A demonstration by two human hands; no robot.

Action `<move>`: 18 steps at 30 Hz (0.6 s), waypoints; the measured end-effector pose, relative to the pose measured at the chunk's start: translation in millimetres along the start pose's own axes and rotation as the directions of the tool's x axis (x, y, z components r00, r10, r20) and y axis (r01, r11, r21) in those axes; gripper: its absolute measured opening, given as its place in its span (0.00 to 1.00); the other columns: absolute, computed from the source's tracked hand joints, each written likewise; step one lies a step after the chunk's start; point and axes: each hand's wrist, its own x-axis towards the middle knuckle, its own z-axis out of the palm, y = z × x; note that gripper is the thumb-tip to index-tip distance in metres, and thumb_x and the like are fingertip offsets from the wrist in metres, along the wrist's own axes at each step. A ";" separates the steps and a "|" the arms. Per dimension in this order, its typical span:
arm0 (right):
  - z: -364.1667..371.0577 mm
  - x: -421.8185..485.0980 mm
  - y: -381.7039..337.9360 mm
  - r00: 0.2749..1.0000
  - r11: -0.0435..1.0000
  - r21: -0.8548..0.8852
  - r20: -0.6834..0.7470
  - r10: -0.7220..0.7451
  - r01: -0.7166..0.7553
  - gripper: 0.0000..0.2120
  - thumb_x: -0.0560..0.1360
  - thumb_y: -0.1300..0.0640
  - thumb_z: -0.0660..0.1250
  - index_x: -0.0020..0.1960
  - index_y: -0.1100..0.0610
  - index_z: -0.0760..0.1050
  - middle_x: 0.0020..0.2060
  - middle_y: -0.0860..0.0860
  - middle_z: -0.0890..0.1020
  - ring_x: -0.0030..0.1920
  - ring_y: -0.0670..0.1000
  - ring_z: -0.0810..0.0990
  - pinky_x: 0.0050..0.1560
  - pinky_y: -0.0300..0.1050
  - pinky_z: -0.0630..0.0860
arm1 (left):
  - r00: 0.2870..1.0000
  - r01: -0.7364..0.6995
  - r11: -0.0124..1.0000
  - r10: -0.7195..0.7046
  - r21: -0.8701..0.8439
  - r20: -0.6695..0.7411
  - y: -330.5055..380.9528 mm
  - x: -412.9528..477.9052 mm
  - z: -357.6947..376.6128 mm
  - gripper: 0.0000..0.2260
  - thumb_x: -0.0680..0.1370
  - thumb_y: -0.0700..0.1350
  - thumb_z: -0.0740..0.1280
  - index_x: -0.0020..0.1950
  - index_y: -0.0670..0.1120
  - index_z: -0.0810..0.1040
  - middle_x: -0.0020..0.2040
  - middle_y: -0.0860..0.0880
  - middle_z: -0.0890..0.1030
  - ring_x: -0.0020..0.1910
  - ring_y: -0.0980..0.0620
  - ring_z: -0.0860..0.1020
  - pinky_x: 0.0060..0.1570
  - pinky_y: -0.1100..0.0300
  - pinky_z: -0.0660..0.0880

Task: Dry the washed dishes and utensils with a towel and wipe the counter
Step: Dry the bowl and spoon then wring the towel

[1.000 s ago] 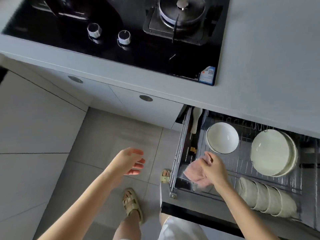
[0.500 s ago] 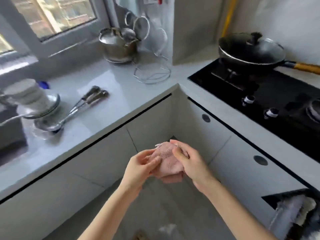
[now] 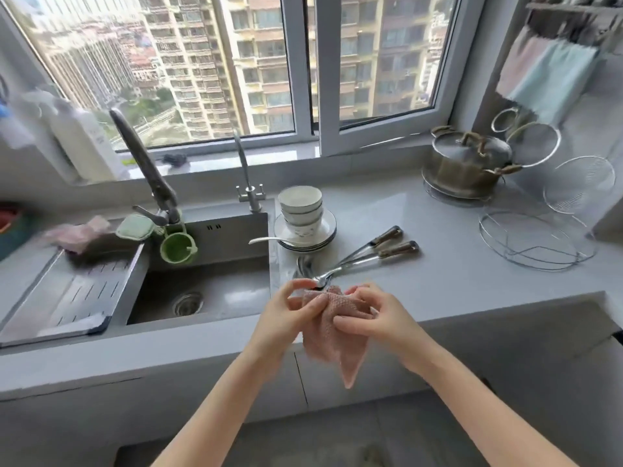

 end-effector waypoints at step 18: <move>-71.8 249.9 2.5 0.964 0.973 0.183 -0.197 0.177 -0.142 0.14 0.73 0.66 0.70 0.53 0.52 0.72 0.49 0.53 0.81 0.46 0.51 0.82 0.42 0.43 0.78 | 0.923 -0.080 0.079 0.383 0.994 0.044 -29.9 280.5 -99.2 0.09 0.71 0.45 0.63 0.45 0.45 0.82 0.40 0.48 0.83 0.39 0.44 0.80 0.46 0.52 0.77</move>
